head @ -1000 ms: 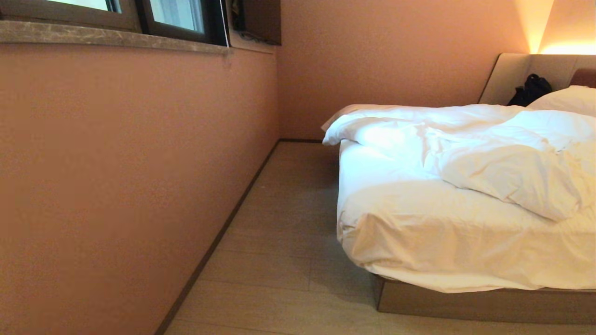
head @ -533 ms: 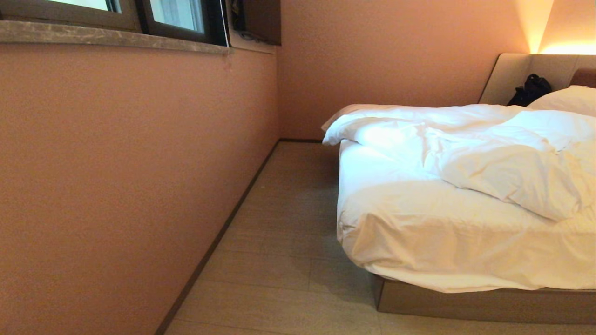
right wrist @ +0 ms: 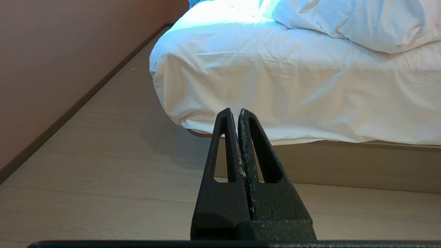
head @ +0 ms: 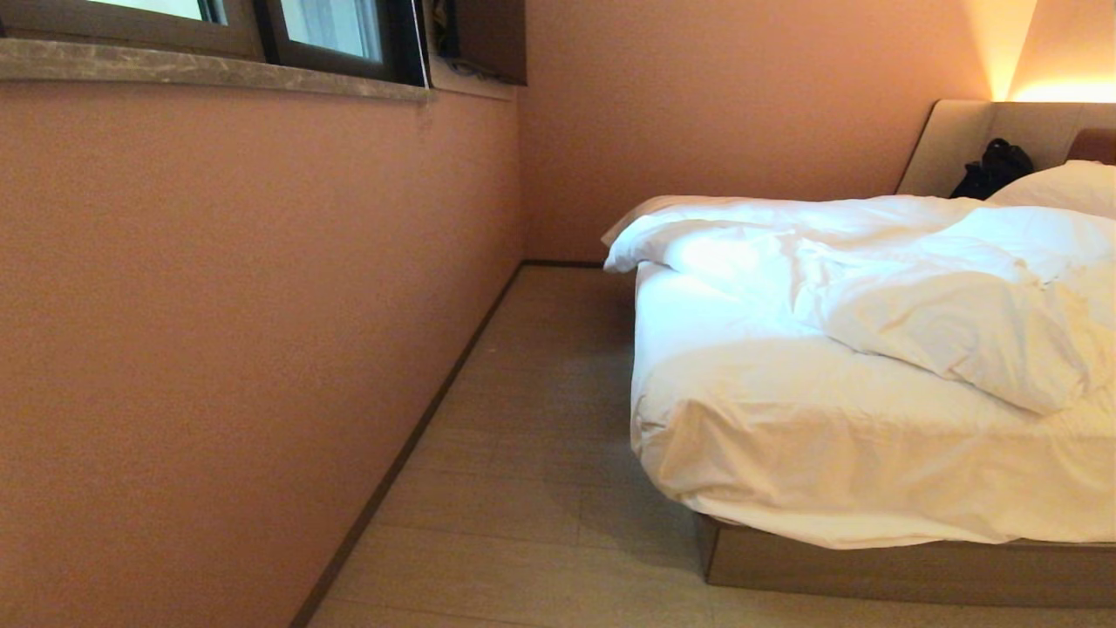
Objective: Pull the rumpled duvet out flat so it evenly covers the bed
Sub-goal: Hold the folded corner of the quilt
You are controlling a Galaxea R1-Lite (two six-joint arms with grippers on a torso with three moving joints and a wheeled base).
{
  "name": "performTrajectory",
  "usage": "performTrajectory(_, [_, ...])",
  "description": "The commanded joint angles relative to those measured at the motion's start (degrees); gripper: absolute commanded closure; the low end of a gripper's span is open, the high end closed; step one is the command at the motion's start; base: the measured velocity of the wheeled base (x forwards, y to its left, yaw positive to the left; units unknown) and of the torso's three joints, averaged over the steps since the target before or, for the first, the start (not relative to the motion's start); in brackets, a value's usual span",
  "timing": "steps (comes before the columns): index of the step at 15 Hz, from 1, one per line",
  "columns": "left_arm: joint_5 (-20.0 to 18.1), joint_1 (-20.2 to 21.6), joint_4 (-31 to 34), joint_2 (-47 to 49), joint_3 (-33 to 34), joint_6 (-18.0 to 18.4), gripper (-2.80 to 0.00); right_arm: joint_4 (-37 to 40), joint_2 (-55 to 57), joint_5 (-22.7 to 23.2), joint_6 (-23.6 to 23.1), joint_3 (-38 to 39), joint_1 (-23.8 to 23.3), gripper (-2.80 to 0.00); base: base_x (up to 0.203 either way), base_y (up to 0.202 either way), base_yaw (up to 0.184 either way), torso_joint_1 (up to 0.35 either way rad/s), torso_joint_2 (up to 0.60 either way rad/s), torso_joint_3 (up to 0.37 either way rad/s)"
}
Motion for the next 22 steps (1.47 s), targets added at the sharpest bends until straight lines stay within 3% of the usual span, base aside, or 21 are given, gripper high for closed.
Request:
performTrajectory(1, [-0.04, 0.02, -0.02, -0.02, 0.04, -0.08, 0.0, -0.01, -0.02, 0.02, 0.0, 0.0, 0.01, 0.0, 0.0, 0.0, 0.0, 0.0, 0.0, 0.0])
performTrajectory(5, [-0.04, 0.02, -0.02, -0.02, 0.04, -0.08, 0.0, -0.1, -0.02, 0.02, 0.09, 0.09, 0.01, 0.0, 0.0, 0.0, 0.0, 0.0, 0.0, 0.0])
performTrajectory(12, [0.31, 0.02, 0.07, 0.07, -0.04, -0.87, 0.0, -0.19, -0.02, -0.07, 0.26, 0.18, 0.01, 0.0, 0.159, 0.0, 0.0, 0.005, 0.0, 0.001])
performTrajectory(19, [0.01, 0.02, -0.02, -0.02, 0.04, -0.08, 0.0, -0.19, -0.02, -0.07, 0.35, 0.18, 0.01, 0.0, 0.0, 0.0, 0.0, 0.0, 0.0, 0.0])
performTrajectory(22, [0.23, 0.02, -0.11, -0.02, 0.04, -1.75, 0.0, -0.19, -0.02, -0.07, 0.27, 0.18, 0.01, 0.0, 0.0, 0.0, 0.0, 0.0, 0.0, 0.0])
